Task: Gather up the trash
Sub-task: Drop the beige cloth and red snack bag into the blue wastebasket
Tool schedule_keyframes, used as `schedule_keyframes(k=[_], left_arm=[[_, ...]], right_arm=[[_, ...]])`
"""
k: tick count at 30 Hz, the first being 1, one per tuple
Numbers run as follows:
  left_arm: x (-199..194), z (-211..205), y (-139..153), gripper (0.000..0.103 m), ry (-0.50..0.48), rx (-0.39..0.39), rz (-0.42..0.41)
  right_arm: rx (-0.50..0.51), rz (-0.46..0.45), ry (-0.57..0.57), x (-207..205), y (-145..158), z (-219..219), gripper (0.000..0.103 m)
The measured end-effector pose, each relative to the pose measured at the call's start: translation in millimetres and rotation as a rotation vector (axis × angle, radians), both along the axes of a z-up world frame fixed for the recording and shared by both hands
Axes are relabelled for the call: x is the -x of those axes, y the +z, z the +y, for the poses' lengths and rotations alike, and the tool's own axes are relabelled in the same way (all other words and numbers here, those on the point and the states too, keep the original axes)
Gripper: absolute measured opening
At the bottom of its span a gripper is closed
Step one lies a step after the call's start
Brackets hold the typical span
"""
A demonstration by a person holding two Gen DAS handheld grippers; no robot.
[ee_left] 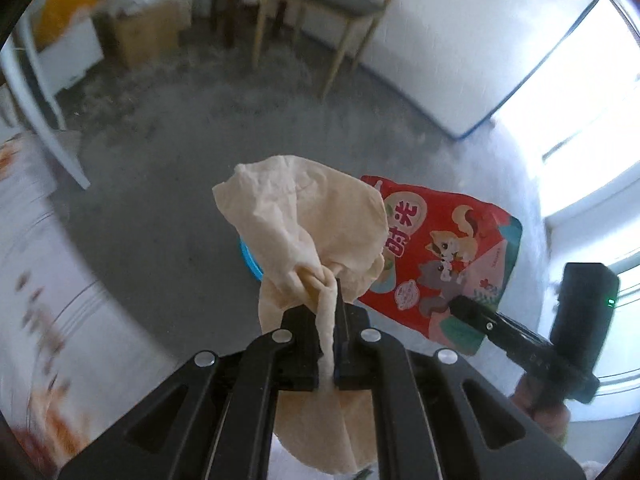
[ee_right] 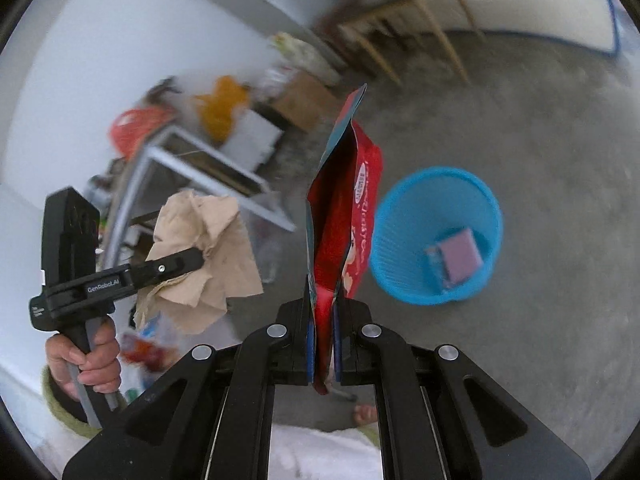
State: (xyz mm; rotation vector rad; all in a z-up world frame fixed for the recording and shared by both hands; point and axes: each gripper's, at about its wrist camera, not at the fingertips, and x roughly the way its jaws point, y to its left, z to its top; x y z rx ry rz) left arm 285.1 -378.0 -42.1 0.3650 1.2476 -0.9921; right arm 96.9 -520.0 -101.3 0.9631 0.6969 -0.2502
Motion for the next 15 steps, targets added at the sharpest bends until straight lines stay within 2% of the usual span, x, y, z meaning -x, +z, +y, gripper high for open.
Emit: schedule_keyframes(k=[3,6,7,8,9,10,11,15], left_arm=[[-18.1,-37.1,-37.0,0.005,-0.003,-0.062,0.034],[-26.9,-66.5,-63.8,0.008,-0.001,-0.087,0.065],[-30.0,-75.0,-72.4,0.021,-0.005,-0.098,0.083],[-33.2,-82.1,-81.9,0.047,0.005,-0.122,0.087],[-35.0,-89.9,-89.4,0.060,0.024,-0.139,0.079],[-35.6,-90.6,-94.0,0.072,0.056,-0.153,0.059],[-40.7,-92.1,-98.8,0.072,0.091,-0.167,0.042],[-43.3,-84.5,-100.7,0.072,0.111,-0.166,0.083]], right_arm=[[-0.013,0.057,-0.027,-15.3,-21.6,-19.1,0.006],[-0.027,0.066,-0.050,-35.7,-32.0,-29.9,0.007],[-0.030,0.075,-0.059,-46.0,-41.2,-36.5,0.012],[-0.032,0.090,-0.063,-49.2,-47.6,-38.5,0.018],[-0.058,0.101,-0.061,-55.2,-58.1,-44.6,0.023],[-0.093,0.111,-0.064,-52.2,-66.0,-48.9,0.039],[-0.131,0.133,-0.078,-52.9,-78.3,-53.8,0.046],[-0.175,0.184,-0.112,-49.3,-96.7,-59.3,0.047]])
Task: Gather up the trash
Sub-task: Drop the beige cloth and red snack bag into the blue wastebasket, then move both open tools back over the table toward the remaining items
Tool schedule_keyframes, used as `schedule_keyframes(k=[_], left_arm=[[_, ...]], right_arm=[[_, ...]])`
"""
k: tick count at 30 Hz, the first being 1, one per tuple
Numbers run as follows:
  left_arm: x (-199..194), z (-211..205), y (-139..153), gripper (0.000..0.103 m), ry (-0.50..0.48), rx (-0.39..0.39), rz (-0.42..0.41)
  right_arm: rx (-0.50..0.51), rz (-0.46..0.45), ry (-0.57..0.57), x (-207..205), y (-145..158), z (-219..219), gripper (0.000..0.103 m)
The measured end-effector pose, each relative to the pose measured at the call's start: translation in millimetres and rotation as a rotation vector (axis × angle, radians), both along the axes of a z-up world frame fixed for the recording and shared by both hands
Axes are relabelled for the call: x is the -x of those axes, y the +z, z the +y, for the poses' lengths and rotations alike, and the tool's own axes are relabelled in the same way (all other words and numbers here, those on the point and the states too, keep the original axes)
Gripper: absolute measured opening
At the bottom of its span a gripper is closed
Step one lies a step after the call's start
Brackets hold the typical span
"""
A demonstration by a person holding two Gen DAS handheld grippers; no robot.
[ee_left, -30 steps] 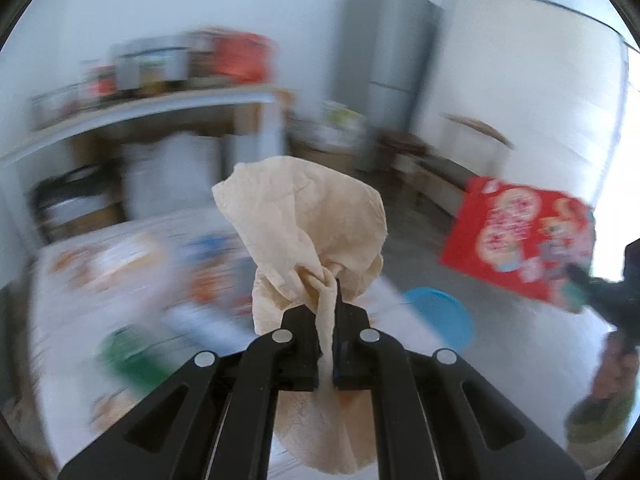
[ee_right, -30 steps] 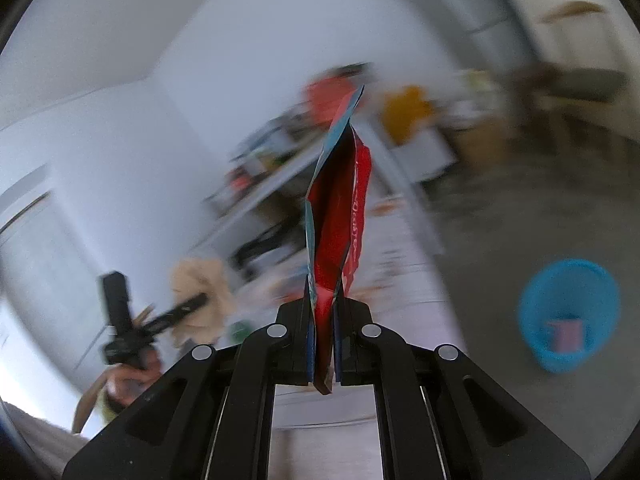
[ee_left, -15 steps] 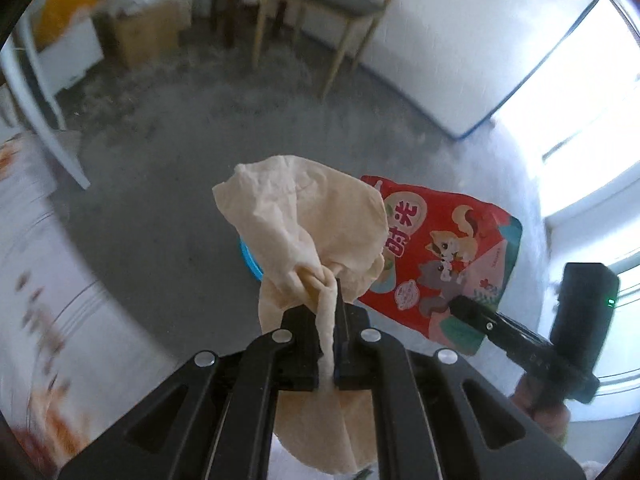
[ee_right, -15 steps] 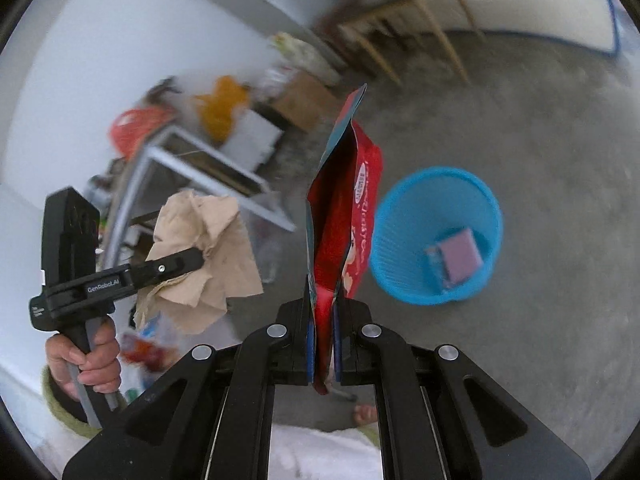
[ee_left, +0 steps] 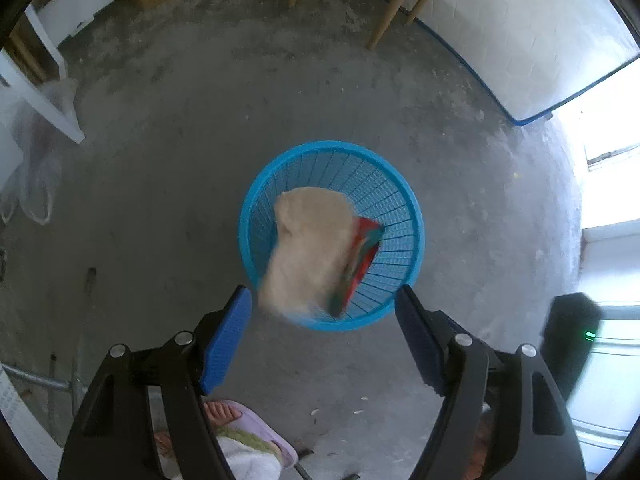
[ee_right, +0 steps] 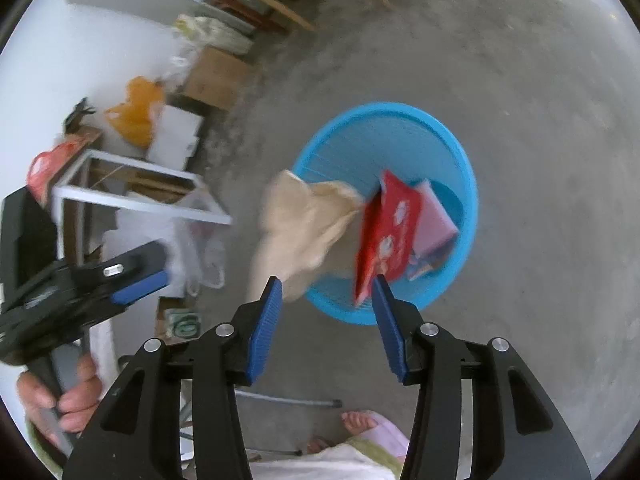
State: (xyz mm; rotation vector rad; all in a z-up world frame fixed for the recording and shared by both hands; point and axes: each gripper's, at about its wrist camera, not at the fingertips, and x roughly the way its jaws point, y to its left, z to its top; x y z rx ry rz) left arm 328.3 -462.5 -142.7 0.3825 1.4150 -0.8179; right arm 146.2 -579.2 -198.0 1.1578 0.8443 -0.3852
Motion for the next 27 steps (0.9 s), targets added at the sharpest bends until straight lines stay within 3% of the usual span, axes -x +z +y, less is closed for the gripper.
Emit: schedule_keyframes(k=[5,13,20,22,27], left_arm=[[10.0,12.8,34.2,0.076,-0.044,0.061,-0.077],[49.0,56.9,123.3,0.077,-0.095,0.250,-0.152],[94.9,140.6,188.4,0.091,-0.080,0.401,-0.193],[105.6,170.5,198.2,0.096,-0.052,0.441,-0.194],[128.9,241.5,214.5,0.097,0.022,0.503,-0.197]], right_arm=[[-0.005,-0.010,-0.018,22.1,7.5,3.3,0.051],[0.053,-0.067,-0.048,66.3,37.3,23.0,0.053],[0.122,-0.101,0.019,83.4,69.1,50.7,0.058],[0.141,-0.114,0.044,86.0,77.7,59.5,0.059],[0.168,-0.138,0.111,86.5,98.8,83.1,0.064]])
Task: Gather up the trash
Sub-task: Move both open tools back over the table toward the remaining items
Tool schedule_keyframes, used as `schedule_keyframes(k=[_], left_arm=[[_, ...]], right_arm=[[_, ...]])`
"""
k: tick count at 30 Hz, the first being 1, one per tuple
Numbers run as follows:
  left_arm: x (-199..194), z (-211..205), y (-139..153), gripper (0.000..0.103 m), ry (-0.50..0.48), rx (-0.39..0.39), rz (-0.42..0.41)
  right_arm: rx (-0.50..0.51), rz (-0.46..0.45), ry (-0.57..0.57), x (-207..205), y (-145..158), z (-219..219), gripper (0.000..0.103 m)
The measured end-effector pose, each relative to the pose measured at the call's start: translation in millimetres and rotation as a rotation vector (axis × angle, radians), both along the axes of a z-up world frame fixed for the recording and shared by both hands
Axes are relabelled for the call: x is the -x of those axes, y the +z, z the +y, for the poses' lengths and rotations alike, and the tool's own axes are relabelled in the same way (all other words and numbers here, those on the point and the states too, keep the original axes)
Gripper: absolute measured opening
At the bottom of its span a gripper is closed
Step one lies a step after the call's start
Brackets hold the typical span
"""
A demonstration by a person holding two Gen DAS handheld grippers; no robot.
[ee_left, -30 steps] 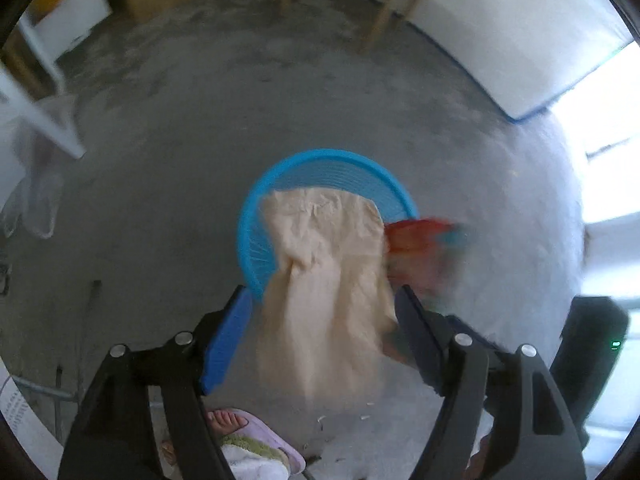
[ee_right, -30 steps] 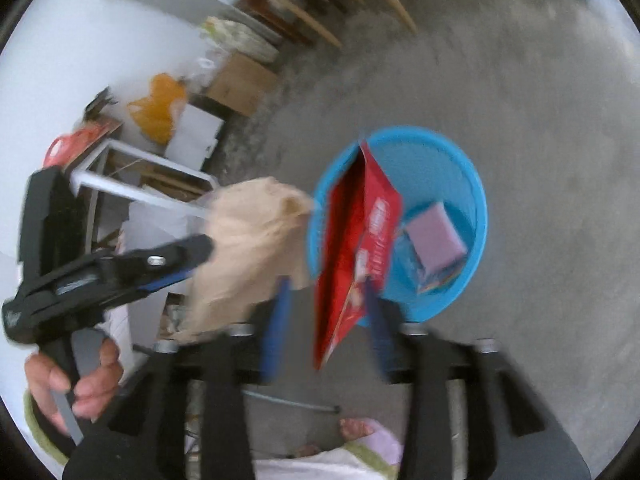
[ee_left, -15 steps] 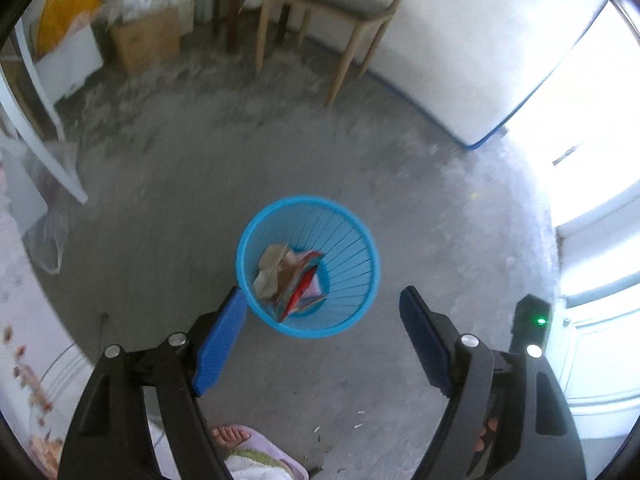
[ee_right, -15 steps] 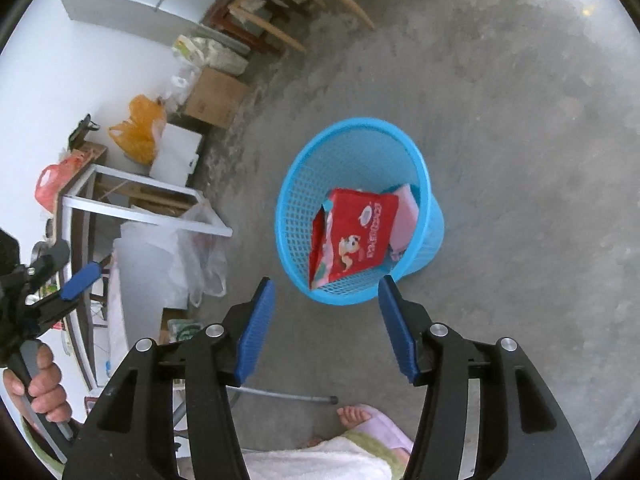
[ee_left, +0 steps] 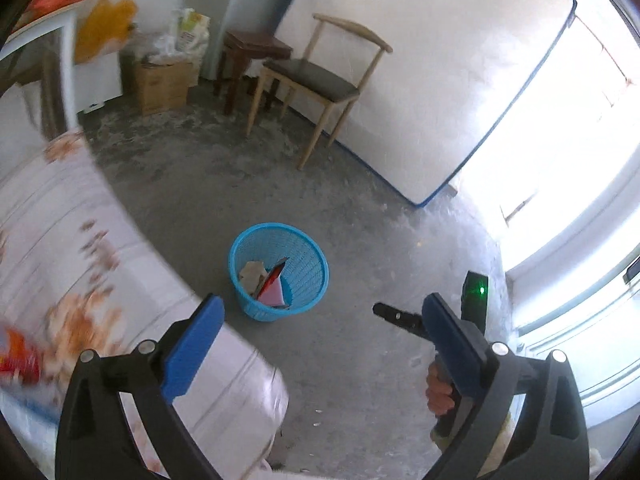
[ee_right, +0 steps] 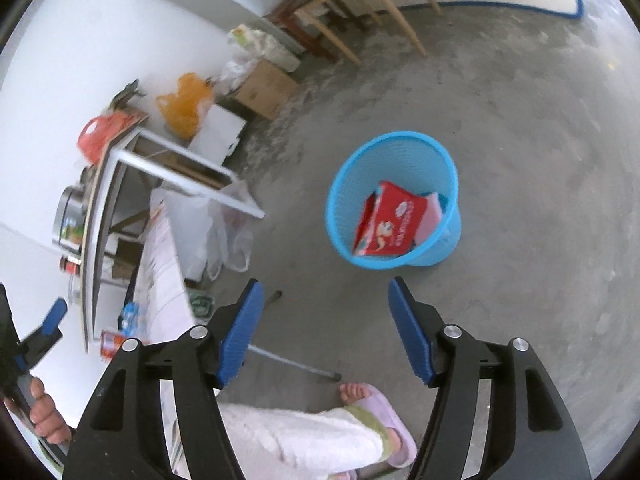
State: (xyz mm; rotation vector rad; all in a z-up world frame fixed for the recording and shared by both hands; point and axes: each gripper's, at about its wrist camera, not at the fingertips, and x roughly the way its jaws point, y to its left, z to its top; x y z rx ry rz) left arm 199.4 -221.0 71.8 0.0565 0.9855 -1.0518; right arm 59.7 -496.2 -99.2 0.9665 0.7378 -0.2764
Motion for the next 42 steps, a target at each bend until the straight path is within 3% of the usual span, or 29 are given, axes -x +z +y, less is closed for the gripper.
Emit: schedule_keyframes(k=[10,17,21,26,32,36,42], left_arm=[[39.1,142.1,19.3,0.097,0.209,0.079,-0.120],[66.2,237.8,9.5,0.097,0.381,0.156,-0.143],[78.6,292.4,-13.4,0.097,0.480,0.173,-0.132],[91.5,342.4,-48.1,0.097,0.591,0.138,-0.076],[92.3,386.4,-72.8,0.097,0.730,0.127,-0.051],[83.0,413.4,-68.4,0.097,0.799,0.156,-0.074],[33.3,457.7,-35.0,0.097,0.889,0.162,-0.179]], right_arm=[[0.071,-0.086,0.173,-28.6,66.6,50.8,0.075],[0.124,-0.127,0.342,-65.1,104.9,104.8,0.077],[0.166,-0.141,0.447,-82.5,122.8,144.8,0.079],[0.237,-0.135,0.640,-106.5,132.6,211.7,0.082],[0.339,-0.074,0.829,-140.2,118.6,291.8,0.082],[0.330,-0.033,0.905,-160.7,106.1,330.1,0.082],[0.355,-0.068,0.962,-172.5,119.1,352.8,0.082]])
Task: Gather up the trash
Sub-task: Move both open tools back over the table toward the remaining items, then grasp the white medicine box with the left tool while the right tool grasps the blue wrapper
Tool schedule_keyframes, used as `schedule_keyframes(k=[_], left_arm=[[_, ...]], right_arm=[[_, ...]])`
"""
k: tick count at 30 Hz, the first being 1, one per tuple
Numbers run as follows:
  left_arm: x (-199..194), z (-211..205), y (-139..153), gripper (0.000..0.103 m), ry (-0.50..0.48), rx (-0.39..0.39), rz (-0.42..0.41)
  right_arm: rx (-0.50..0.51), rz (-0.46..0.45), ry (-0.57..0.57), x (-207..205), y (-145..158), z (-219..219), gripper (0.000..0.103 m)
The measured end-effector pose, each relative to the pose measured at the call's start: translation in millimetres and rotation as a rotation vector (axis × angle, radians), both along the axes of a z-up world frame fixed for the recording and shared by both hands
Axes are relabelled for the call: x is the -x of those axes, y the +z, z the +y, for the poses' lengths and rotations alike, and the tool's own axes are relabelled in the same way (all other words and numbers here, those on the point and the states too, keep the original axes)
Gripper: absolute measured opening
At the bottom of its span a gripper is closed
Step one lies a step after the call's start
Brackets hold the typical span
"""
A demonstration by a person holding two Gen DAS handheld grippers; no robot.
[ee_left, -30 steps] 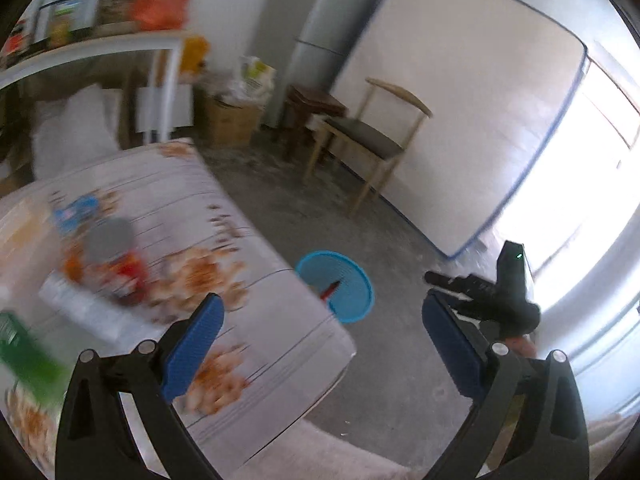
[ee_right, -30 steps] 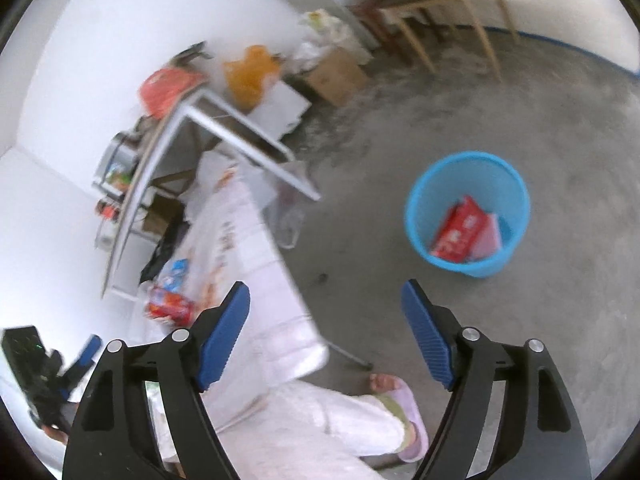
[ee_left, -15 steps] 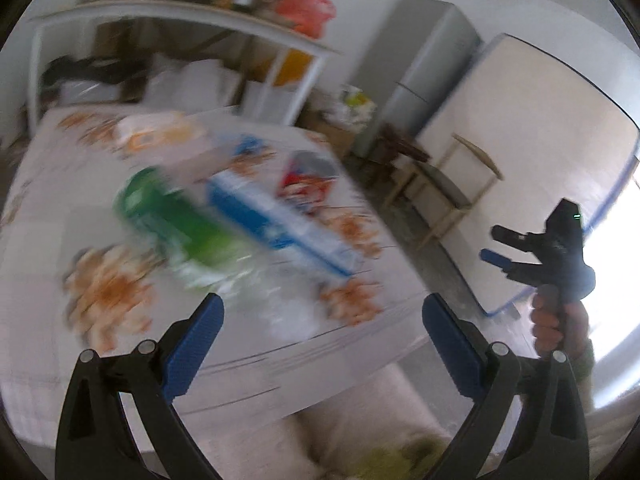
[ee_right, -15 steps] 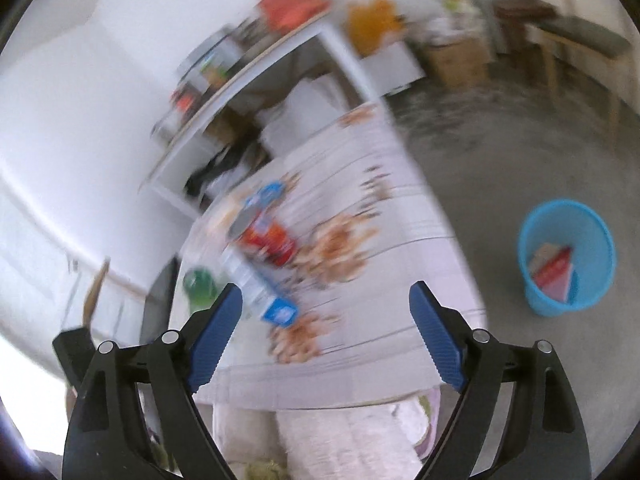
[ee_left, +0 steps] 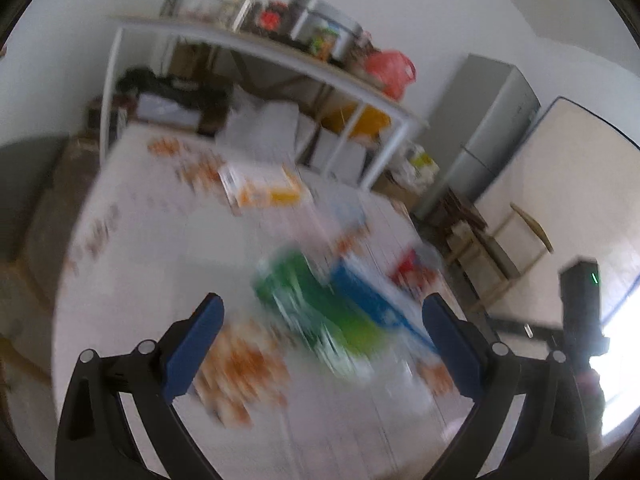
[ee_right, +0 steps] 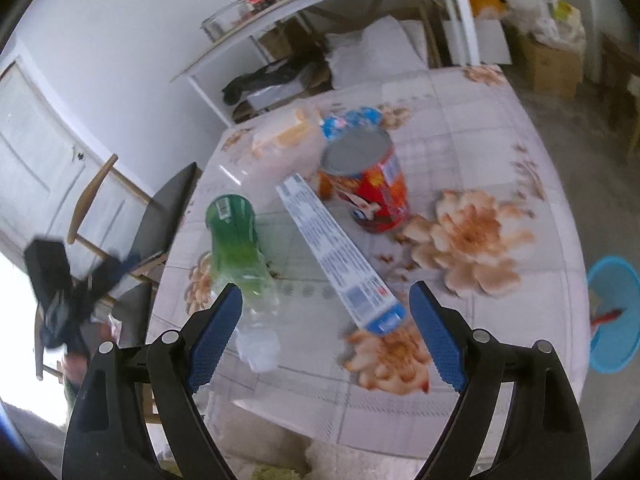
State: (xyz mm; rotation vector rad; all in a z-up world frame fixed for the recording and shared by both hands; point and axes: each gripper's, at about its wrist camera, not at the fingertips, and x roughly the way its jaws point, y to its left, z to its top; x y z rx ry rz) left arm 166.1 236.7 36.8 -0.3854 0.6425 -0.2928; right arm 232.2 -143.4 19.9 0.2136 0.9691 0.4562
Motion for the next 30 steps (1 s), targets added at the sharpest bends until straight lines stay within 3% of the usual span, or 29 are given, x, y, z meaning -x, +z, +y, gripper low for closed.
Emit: schedule_keyframes(k=[3,6,14,18,23,30], left_arm=[[-42.2,15.7,15.1,0.097,0.005,-0.030,-0.047],[-104.3,19.6,15.7,0.097,-0.080,-0.087,-0.022],[-273.0,-6.4,-24.8,0.097,-0.321,-0.308,0.114],[-321.1,-32.7,-50.8,0.097,-0.461,-0.412,0.180],[-348.6,-60.6,-78.2,0.097,-0.551,-0.595,0.225],[-357.4,-79.7,-103.7,0.097,-0.622,-0.705,0.289]], right_arm=[[0.008,-0.030,0.023,-5.3,10.5,2.0,0.082],[0.008,-0.058,0.038,-10.4,20.1,-1.5,0.082],[-0.068,-0.070,0.066,-31.2,34.4,-16.1,0.082],[-0.046,-0.067,0.056,-41.1,31.7,-21.1,0.082],[-0.043,-0.029,0.052,-49.8,20.3,-24.7,0.082],[-0.058,-0.002,0.071,-56.2,7.5,-25.5,0.082]])
